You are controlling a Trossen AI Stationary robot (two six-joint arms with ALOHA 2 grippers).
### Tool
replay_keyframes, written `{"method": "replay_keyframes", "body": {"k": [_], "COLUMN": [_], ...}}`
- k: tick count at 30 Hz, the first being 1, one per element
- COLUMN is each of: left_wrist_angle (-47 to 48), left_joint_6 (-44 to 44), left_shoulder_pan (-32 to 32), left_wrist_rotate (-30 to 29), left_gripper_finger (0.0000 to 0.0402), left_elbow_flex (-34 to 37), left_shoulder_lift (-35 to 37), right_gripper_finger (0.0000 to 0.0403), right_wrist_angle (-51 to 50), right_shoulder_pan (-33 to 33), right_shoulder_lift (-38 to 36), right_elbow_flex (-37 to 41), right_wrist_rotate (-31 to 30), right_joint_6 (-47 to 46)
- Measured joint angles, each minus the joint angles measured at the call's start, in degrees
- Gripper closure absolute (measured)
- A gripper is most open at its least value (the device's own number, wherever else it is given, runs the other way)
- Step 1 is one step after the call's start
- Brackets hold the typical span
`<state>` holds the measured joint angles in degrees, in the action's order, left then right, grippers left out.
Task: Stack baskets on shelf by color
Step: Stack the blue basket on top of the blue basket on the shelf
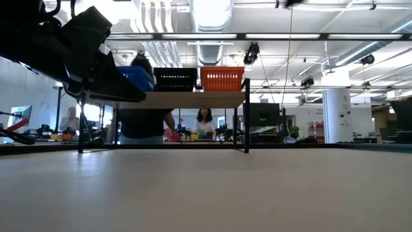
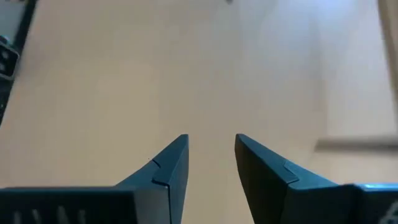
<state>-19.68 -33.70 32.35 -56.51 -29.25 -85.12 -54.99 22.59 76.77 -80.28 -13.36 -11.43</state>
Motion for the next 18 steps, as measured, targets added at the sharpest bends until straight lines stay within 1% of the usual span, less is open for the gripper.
{"method": "replay_keyframes", "body": {"k": [2, 6, 9, 11, 14, 18], "left_wrist_angle": [-1.36, -7.84, -14.53, -18.38, -21.68, -24.57], "left_joint_6": [0.79, 6.24, 12.80, 17.08, 20.94, 23.62], "left_shoulder_pan": [-0.03, -0.10, -0.29, -0.44, -0.64, -0.74], "left_wrist_rotate": [-0.17, -0.55, -0.55, -0.55, -0.55, -0.48], "left_gripper_finger": [0.0285, 0.0285, 0.0285, 0.0285, 0.0285, 0.0285], "left_elbow_flex": [-0.03, -0.01, -0.01, -0.01, -0.09, -0.10], "left_shoulder_lift": [-0.66, -2.09, -3.07, -3.32, -3.30, -3.15], "right_gripper_finger": [0.0285, 0.0291, 0.0293, 0.0290, 0.0274, 0.0233], "right_wrist_angle": [-0.13, 0.17, -0.01, -0.02, 0.03, 0.56], "right_shoulder_pan": [4.99, 14.08, 19.47, 21.95, 25.07, 28.61], "right_shoulder_lift": [-3.16, -7.56, -9.14, -9.57, -10.03, -9.84], "right_elbow_flex": [5.43, 14.45, 19.62, 22.16, 24.95, 28.56], "right_wrist_rotate": [-2.68, -2.80, -0.97, 0.40, 1.37, 1.55], "right_joint_6": [-9.10, -28.69, -42.20, -51.67, -64.93, -77.09]}}
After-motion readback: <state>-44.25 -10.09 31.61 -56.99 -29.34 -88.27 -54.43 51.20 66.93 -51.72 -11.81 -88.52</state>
